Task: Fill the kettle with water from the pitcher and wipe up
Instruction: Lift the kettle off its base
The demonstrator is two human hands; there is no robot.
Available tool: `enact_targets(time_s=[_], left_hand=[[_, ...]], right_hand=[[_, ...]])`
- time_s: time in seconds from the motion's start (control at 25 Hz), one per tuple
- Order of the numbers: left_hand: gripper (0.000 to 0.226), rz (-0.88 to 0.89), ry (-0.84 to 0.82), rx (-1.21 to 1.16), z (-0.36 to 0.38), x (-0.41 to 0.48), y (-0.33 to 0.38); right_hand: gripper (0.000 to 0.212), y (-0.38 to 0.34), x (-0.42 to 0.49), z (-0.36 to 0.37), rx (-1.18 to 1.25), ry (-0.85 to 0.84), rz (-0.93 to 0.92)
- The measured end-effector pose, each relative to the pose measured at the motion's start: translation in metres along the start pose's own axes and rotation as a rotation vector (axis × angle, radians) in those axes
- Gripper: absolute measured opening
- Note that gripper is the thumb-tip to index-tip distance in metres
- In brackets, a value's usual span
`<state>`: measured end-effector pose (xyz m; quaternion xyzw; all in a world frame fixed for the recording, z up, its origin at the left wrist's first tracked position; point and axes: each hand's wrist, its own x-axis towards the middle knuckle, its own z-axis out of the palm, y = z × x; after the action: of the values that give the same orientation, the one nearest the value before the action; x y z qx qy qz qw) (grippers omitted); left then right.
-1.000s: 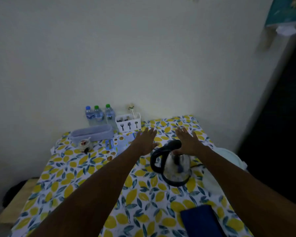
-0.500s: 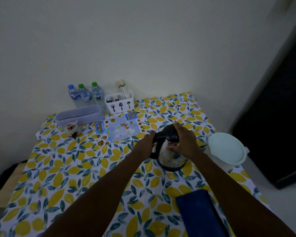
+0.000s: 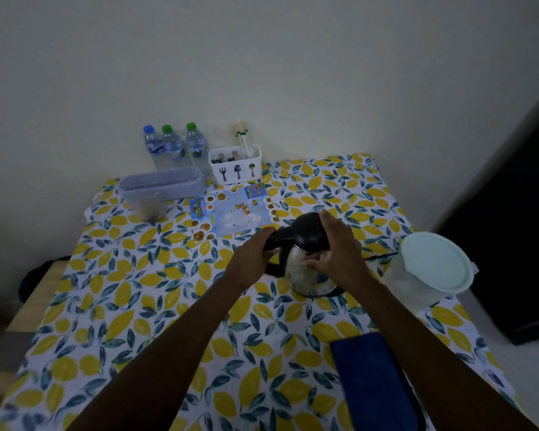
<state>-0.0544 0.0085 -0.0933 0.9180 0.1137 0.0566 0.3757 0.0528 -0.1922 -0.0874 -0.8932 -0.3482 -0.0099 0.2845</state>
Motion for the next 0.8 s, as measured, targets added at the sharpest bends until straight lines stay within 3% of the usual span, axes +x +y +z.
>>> enact_targets(time_s=[0.4, 0.64, 0.8], left_hand=[[0.047, -0.131, 0.028, 0.108, -0.042, -0.120, -0.068], [0.041, -0.101, 0.060, 0.017, -0.033, -0.139, -0.056], [0.048, -0.064, 0.153, 0.147, -0.013, -0.125, -0.017]], right_hand=[[0.123, -0.062, -0.072, 0.074, -0.003, -0.230, -0.108], [0.103, -0.064, -0.102, 0.081, -0.236, -0.212, -0.053], [0.091, -0.059, -0.107, 0.078, -0.251, -0.248, -0.064]])
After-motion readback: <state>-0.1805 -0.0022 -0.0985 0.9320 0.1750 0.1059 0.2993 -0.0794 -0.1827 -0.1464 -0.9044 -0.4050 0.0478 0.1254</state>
